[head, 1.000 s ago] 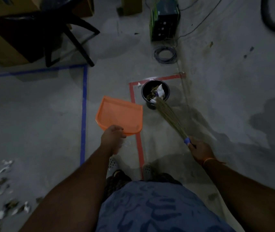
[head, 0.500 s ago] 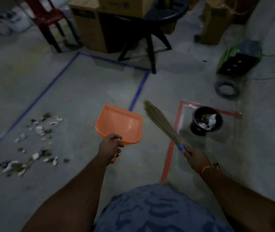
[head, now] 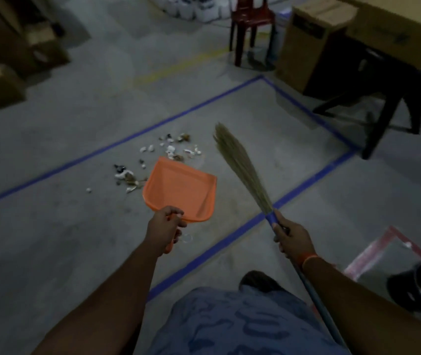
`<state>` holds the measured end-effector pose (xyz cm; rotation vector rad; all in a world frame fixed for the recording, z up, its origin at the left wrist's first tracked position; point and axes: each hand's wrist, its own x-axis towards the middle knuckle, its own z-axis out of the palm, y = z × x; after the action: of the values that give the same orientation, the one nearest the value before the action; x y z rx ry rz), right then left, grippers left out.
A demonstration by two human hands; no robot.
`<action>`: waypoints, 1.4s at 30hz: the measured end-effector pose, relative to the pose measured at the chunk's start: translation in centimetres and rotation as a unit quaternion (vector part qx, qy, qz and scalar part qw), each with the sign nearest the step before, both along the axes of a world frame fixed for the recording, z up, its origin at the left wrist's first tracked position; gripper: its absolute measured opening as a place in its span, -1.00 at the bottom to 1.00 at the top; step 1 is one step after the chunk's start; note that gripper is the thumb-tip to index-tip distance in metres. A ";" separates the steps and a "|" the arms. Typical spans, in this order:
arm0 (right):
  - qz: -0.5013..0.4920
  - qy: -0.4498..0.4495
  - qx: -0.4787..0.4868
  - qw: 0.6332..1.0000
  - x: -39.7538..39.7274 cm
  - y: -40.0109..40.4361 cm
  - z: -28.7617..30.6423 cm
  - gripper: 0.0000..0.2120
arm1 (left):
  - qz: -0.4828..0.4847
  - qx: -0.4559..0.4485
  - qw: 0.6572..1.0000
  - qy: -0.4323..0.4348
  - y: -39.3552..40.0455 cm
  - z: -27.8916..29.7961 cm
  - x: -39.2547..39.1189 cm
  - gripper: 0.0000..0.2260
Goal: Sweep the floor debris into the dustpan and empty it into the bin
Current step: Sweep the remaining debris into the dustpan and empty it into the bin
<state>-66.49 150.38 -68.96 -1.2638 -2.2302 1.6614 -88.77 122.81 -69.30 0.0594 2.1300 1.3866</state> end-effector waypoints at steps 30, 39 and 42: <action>0.312 -0.096 0.081 0.942 -44.6 1.3 -6.9 -0.49 | 0.252 -0.004 0.967 -0.041 -10.5 -3.0 -31.5 -0.88; 0.215 -0.177 0.090 0.956 -50.4 -9.0 -8.0 -0.49 | 0.153 0.004 0.988 -0.033 -19.1 -5.6 -48.9 -0.90; 0.183 -0.209 0.083 0.957 -51.9 -14.6 -7.4 -0.49 | 0.111 -0.002 0.993 -0.036 -22.9 -5.1 -54.5 -0.90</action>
<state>-118.39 135.79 -76.36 -1.3207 -2.9403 1.3522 -143.29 99.87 -74.42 -0.2338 2.1303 1.4852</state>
